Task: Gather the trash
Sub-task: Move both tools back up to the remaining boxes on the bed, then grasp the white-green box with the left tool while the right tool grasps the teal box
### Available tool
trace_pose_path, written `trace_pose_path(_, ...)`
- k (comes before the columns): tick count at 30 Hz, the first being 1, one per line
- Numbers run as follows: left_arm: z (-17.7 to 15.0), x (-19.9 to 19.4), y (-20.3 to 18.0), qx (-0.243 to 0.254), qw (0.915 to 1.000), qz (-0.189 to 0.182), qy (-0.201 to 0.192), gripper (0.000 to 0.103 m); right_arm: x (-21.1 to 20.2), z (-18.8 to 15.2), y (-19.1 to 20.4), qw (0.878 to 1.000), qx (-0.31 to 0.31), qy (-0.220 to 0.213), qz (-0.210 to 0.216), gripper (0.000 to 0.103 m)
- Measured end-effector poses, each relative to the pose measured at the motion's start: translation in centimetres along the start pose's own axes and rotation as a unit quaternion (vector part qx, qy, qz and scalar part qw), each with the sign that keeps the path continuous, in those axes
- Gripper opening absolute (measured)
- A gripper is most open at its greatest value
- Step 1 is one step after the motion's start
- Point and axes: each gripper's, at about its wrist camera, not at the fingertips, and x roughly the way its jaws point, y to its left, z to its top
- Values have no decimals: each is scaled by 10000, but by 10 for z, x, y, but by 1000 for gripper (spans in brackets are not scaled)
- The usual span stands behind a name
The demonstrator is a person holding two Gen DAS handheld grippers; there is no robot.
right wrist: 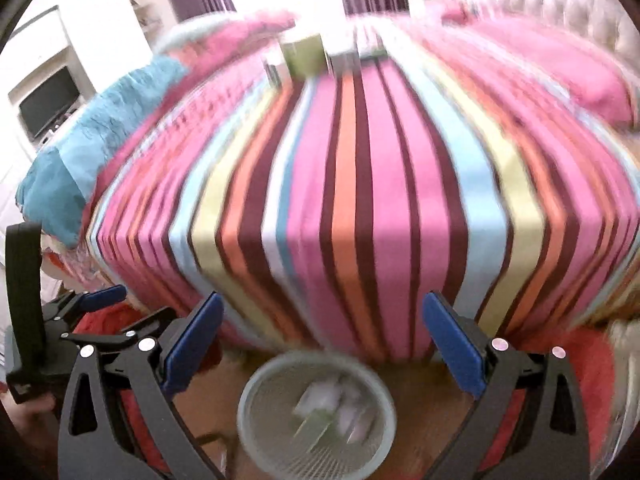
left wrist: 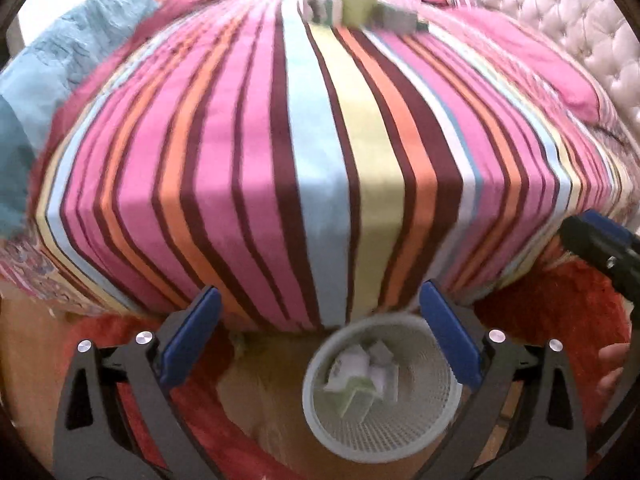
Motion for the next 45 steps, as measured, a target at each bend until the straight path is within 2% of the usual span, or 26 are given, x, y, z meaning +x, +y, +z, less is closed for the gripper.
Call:
trace_pose_path(3, 18, -5, 12, -396, 9983, -427, 32, 96, 5, 12, -3, 9999, -126, -60, -60, 95)
trace_pose_path(6, 41, -16, 20, -602, 9953, -687, -323, 96, 6, 30, -2, 9989, -390, -182, -188, 95)
trace_pose_path(12, 95, -26, 19, -359, 9954, -460, -764, 96, 6, 68, 4, 9931, -801, -494, -707, 95)
trace_pose_path(16, 132, -16, 14, -394, 9950, -422, -817, 96, 10, 91, 2, 9910, -829, -726, -756, 95)
trace_pose_path(20, 159, -1, 11, -457, 9946, -422, -832, 96, 21, 111, -2, 9845, -850, -1024, -1145, 95)
trace_pose_path(25, 189, 20, 11, -552, 9926, -575, -917, 96, 46, 139, -14, 9900, -766, -928, -738, 95)
trace_pose_path(30, 224, 47, 4, -504, 9925, -533, -973, 96, 80, 162, -26, 9952, -488, -663, -530, 95)
trace_pose_path(33, 245, 65, 1, -614, 9924, -487, -953, 96, 102, 175, -31, 9968, -483, -381, -513, 95)
trace_pose_path(45, 304, 129, 7, -1098, 9893, -683, -681, 96, 152, 207, -37, 9980, -481, -175, -372, 95)
